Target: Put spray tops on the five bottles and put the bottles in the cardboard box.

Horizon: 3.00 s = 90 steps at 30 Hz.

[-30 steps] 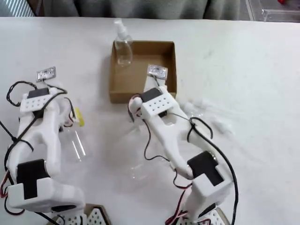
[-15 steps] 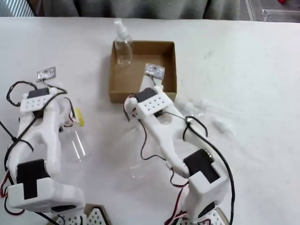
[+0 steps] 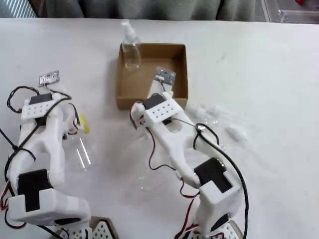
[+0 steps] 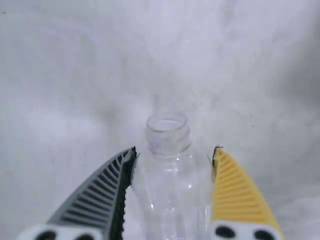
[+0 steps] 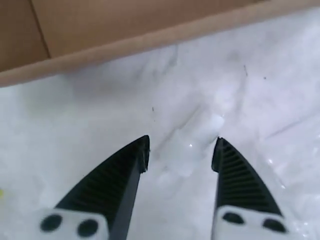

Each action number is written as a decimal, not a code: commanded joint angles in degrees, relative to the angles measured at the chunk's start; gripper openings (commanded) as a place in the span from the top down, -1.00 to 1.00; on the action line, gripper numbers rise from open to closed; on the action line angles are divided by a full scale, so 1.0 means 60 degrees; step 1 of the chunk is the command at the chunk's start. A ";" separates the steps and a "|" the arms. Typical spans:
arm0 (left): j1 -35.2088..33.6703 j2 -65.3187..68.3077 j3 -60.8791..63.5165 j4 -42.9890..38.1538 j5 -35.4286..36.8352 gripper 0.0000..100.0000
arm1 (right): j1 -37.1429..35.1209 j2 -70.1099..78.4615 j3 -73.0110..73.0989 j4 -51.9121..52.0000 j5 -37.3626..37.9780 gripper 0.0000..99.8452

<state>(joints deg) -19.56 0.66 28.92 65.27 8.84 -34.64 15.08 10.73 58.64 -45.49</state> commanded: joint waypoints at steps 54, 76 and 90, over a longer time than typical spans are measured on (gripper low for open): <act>0.4418 -0.9092 0.2462 -0.0718 0.0322 0.84 | 0.3114 -0.9414 0.0249 0.3245 0.4879 0.97; 0.6015 -1.7326 0.5729 -0.1304 -0.1846 0.84 | 0.1253 -1.2667 0.0249 -0.3040 0.4879 0.97; 0.6791 -1.7604 0.6432 -0.1275 -0.2505 0.84 | -0.0476 -1.4835 0.0322 -0.1267 0.4879 0.97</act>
<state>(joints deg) 19.47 -104.57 67.87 58.33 -6.46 -36.57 -73.45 12.75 48.88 -16.75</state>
